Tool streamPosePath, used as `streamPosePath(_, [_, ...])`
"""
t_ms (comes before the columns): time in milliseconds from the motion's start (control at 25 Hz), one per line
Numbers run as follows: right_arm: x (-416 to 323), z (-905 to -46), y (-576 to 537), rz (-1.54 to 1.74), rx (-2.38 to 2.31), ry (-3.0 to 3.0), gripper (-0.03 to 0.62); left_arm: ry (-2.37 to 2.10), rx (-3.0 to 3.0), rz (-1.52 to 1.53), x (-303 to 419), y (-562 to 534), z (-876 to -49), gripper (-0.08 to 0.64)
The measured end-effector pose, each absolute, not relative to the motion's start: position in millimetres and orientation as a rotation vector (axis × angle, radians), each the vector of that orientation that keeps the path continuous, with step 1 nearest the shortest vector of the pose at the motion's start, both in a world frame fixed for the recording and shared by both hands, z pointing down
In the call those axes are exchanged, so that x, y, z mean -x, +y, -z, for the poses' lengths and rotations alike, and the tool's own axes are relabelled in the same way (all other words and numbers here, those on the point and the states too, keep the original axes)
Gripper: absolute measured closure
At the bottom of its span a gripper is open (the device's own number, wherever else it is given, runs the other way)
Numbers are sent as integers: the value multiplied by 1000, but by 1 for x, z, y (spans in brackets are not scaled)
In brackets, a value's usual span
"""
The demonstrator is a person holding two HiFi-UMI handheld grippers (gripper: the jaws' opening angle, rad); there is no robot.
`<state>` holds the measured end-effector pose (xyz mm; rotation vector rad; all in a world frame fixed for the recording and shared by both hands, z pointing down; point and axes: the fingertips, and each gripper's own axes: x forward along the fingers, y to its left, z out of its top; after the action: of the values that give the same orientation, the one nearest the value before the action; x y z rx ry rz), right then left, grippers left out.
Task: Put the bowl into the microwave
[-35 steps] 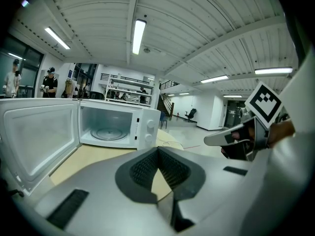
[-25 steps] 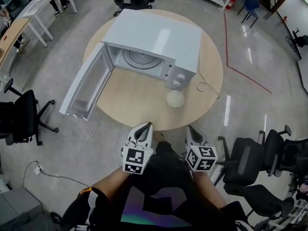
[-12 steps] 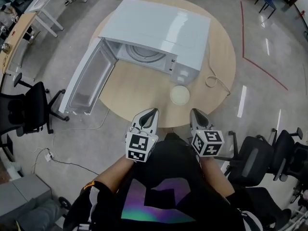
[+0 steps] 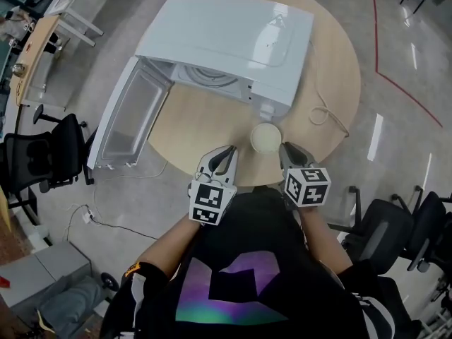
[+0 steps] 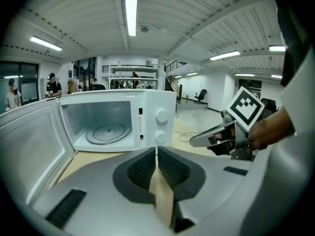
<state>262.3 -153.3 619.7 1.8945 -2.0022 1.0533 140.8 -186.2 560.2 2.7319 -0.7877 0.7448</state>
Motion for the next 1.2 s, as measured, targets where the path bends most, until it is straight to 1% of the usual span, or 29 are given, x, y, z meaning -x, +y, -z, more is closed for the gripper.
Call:
streamPosePath(80, [-267, -630, -160, -1115, -1868, -2017, 516, -803, -2733, -787, -147, -190, -566, 514])
streamPosePath(200, [-274, -644, -169, -1173, -1835, -2022, 499, -834, -2722, -839, -152, -195, -576, 514])
streamPosePath(480, [-280, -680, -184, -1339, -1750, -2026, 494, -904, -2647, -882, -153, -203, -590, 513])
streamPosePath(640, [-282, -694, -188, -1490, -1705, -2035, 494, -928, -2620, -900, -153, -206, -594, 514])
streamPosePath(760, [-280, -701, -190, -1586, -1667, -2053, 494, -949, -2601, -908, -152, -210, -596, 512])
streamPosePath(920, [-275, -707, -189, -1611, -1621, -2061, 494, -969, -2575, -919, -151, -211, -598, 514])
streamPosePath(1200, [-278, -713, -188, -1782, -1655, -2039, 494, -1000, -2533, -935, -147, -214, -601, 514])
